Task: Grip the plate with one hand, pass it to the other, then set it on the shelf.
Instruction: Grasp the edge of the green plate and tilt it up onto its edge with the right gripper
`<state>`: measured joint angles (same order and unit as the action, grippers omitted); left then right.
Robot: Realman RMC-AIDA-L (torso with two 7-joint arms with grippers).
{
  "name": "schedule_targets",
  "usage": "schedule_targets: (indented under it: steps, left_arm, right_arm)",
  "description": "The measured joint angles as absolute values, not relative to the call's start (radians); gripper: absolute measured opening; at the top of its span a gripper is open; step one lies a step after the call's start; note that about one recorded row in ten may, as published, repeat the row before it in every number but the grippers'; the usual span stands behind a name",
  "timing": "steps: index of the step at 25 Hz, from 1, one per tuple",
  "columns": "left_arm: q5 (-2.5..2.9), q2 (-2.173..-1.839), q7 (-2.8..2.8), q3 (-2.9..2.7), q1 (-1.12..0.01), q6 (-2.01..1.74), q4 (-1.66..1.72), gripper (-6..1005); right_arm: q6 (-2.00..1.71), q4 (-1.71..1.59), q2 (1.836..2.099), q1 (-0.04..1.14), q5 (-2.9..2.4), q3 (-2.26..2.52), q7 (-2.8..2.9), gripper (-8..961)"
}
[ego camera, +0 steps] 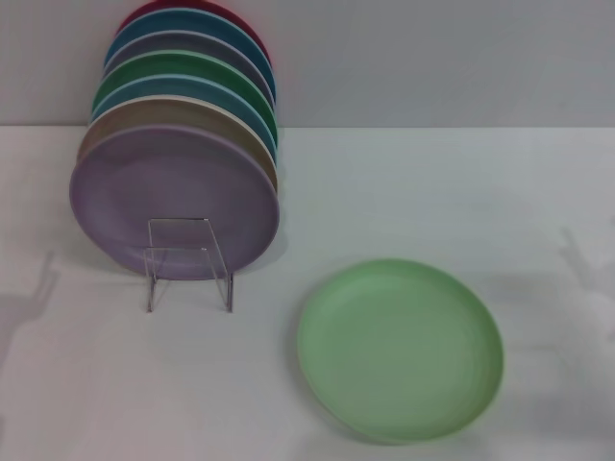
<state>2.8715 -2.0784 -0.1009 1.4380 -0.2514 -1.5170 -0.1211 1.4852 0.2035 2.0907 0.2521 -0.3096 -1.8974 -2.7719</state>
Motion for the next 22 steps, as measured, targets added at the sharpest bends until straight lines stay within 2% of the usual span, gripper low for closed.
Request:
schedule_targets:
  steps: [7, 10, 12, 13, 14, 15, 18, 22]
  left_arm:
    - [2.872, -2.078, -0.101, 1.438, -0.252, -1.515, -0.121, 796]
    - [2.872, -2.078, -0.101, 1.439, -0.253, -1.511, -0.121, 796]
    - [2.872, -2.078, -0.101, 1.440, -0.255, -1.509, -0.121, 796]
    - [2.872, -2.078, -0.100, 1.440, -0.256, -1.507, -0.121, 796]
    - [2.872, -2.078, -0.098, 1.440, -0.258, -1.505, -0.121, 796]
    - [2.872, -2.078, -0.096, 1.440, -0.260, -1.501, -0.121, 796]
    - [2.872, -2.078, -0.095, 1.440, -0.268, -1.490, -0.121, 796]
    - [2.872, -2.078, -0.094, 1.441, -0.278, -1.483, -0.124, 796]
  right_arm:
    - [1.477, 0.201, 2.088, 0.267, -0.310, -1.897, -2.739, 765]
    - [1.334, 0.289, 2.068, 0.277, -0.354, -1.894, -2.544, 764]
    - [1.259, 0.353, 2.064, 0.270, -0.401, -1.894, -2.487, 764]
    - [1.190, 0.418, 2.061, 0.263, -0.447, -1.894, -2.437, 764]
    - [0.976, 0.642, 2.064, 0.236, -0.612, -1.891, -2.278, 764]
    - [0.976, 0.642, 2.064, 0.236, -0.612, -1.891, -2.278, 764]
    - [0.673, 0.973, 2.069, 0.222, -0.983, -1.867, -1.905, 763]
    - [0.537, 1.223, 2.054, 0.258, -1.581, -1.845, -1.298, 762]
